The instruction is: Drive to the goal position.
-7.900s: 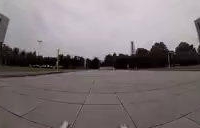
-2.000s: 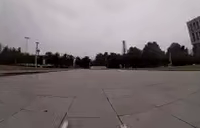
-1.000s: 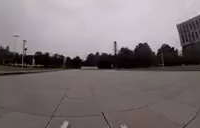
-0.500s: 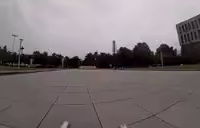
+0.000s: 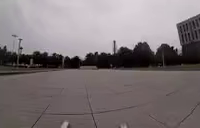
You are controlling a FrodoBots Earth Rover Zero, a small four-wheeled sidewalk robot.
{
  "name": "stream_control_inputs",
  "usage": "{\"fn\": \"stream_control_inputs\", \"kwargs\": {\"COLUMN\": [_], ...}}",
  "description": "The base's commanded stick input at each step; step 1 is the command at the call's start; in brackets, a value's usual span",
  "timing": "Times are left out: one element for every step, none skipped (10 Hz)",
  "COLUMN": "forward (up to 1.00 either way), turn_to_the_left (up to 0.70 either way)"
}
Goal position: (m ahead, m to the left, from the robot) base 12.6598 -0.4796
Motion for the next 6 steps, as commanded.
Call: {"fn": "stream_control_inputs", "kwargs": {"forward": [0.7,0.7,0.7,0.7,0.7,0.7], "turn_to_the_left": [0.0,0.0,0.0,0.0,0.0,0.0]}}
